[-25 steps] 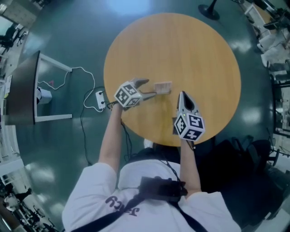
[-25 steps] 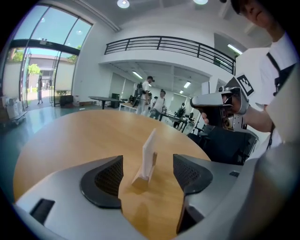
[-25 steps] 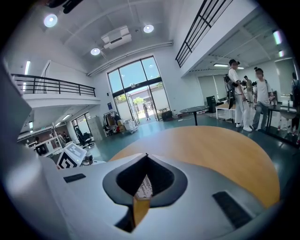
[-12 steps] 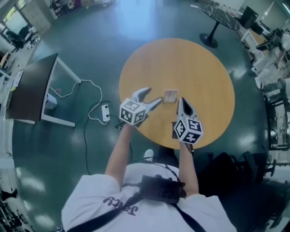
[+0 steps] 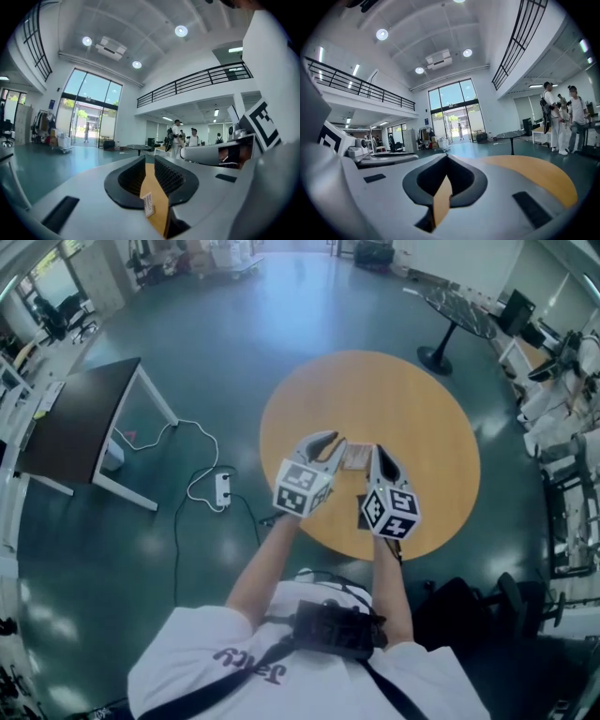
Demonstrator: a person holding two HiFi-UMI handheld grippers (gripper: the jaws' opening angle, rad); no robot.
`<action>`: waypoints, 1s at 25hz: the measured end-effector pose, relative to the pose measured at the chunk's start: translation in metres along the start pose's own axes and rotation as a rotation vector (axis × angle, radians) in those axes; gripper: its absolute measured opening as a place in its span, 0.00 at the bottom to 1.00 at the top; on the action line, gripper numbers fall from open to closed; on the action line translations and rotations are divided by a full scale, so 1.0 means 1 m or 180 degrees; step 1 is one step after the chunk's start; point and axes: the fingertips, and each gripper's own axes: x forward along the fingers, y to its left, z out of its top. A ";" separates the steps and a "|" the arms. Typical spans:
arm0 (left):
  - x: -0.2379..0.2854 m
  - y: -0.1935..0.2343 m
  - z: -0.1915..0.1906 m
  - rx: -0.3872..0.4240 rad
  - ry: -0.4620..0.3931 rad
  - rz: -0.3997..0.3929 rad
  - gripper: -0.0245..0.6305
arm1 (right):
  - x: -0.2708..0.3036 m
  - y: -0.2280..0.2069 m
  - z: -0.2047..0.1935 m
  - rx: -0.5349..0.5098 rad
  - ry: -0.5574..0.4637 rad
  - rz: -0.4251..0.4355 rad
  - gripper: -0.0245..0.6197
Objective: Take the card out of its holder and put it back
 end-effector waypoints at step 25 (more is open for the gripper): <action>0.016 -0.085 -0.016 -0.0228 0.0060 0.0247 0.05 | -0.053 -0.060 0.002 -0.0279 0.0147 -0.0002 0.07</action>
